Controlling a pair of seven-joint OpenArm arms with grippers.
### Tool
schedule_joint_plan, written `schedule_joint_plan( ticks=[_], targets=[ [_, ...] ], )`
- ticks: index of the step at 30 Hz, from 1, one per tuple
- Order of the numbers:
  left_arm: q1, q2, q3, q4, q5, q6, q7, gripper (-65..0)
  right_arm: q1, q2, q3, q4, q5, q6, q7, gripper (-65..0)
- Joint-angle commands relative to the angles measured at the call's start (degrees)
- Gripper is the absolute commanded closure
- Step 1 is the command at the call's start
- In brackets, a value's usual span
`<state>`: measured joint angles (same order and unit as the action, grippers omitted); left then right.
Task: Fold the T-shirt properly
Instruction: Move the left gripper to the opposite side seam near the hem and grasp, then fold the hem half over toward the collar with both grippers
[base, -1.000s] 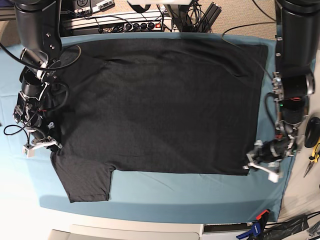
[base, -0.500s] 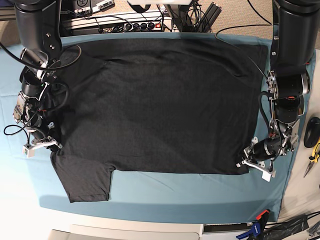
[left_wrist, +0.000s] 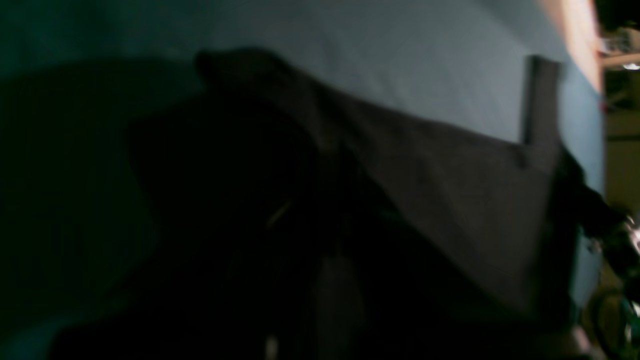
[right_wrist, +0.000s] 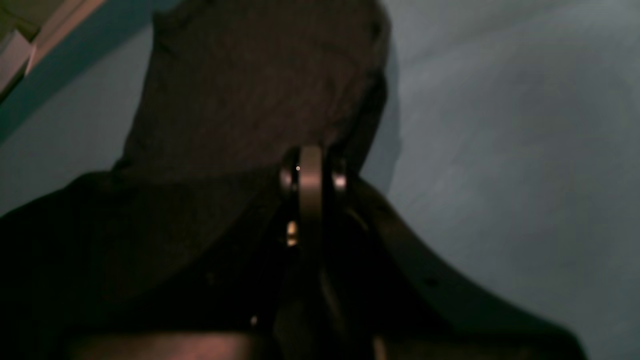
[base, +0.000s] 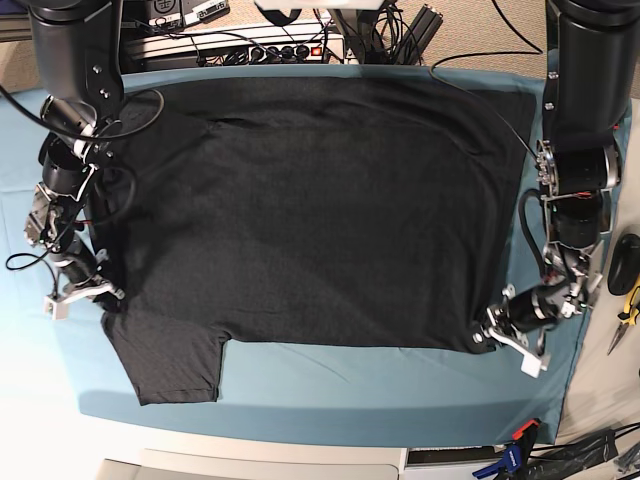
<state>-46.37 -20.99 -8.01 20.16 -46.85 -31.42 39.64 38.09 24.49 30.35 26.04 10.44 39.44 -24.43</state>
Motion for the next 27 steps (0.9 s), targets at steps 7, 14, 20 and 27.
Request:
schedule_joint_plan(
  ticks=[7,14,20,27],
  targets=[
    [-2.05,-4.96,-0.11,2.01,-14.78,-6.69,10.29,0.0,1.88,1.16,0.07,6.91,4.59,0.56,-4.96,0.0],
    [-1.51,-9.16,-0.11,2.01,-27.96,-8.58,20.83,0.0,1.73,2.75,-0.04,7.78,13.29,0.56,-12.52,0.0],
    [1.6,-11.1,-0.11,2.01,-36.83,-8.58,27.06,0.0,-0.94,5.6,-0.04,7.78,18.29,0.56,-15.85,0.0],
    [7.06,-11.3,-0.11,2.03,-38.15,-8.58,31.39,0.0,-8.17,6.78,-0.02,13.4,22.73,0.56,-18.32,0.0]
  ],
)
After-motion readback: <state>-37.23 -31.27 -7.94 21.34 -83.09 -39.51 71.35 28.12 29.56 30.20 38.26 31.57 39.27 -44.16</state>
